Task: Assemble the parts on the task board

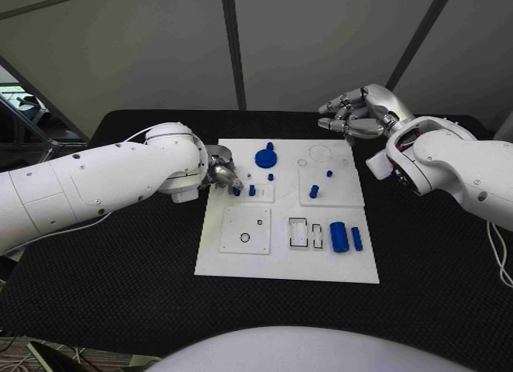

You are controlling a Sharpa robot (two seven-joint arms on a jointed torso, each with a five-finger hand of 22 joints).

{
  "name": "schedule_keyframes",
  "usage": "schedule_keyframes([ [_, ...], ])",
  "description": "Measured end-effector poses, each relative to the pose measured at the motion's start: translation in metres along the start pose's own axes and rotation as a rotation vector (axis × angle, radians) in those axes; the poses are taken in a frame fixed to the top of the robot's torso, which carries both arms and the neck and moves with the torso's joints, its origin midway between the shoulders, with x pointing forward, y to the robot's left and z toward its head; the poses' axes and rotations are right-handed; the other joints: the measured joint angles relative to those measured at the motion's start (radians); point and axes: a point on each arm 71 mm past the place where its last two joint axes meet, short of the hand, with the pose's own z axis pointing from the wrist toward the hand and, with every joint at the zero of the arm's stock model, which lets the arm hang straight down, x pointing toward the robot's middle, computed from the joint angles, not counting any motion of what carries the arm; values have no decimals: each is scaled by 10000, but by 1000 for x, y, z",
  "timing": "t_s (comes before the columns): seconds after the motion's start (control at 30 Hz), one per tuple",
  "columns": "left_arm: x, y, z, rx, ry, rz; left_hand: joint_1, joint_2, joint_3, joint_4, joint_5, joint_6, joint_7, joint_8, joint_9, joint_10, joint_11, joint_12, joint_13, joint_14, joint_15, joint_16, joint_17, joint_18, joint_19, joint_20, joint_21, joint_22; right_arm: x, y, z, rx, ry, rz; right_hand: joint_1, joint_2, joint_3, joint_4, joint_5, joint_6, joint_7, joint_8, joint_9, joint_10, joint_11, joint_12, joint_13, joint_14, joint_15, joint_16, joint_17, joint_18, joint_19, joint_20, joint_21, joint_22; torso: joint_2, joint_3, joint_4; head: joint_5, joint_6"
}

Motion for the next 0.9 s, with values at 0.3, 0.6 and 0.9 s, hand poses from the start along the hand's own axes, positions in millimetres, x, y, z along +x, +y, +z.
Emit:
schedule_keyframes([
  [0.3, 1, 1, 1, -53, 27, -20, -392, -20, -706, 260, 42, 143, -67, 2, 1, 71, -72, 88, 127, 18, -52, 0, 0, 1, 55, -55, 38, 0, 0, 0, 0, 5, 0, -2, 0, 0, 0, 0, 0, 0, 0, 0, 0, 0, 0, 0, -30, 0, 0, 0, 0, 0, 0, 0, 0, -16, -3, -1, 0, 2, -17],
  [0.6, 1, 2, 1, -86, 12, -53, -594, -1, -1304, 450, 38, 301, -86, 72, 22, 90, -93, 137, 179, 14, -55, 0, 0, 0, 70, -71, 77, 0, 0, 0, 0, 6, -2, -3, 0, 0, 0, 0, 0, 0, 0, 0, 0, 0, 0, 0, -53, 0, 0, 0, -1, 0, 0, 0, -61, -41, -3, 0, 6, -17, -25],
  [0.9, 0, 5, 1, -149, -58, -129, -961, -38, -2089, 814, 27, 373, -87, 72, 33, 90, -93, 137, 156, -17, -86, 0, 0, 1, 106, -106, 77, 0, 0, 0, 0, 9, -7, -6, 0, 0, 0, 0, 0, -1, 0, 0, 0, -37, -38, 0, -76, 0, 0, 0, -14, 0, 0, 0, -61, -85, -3, -5, 6, -19, -15],
])
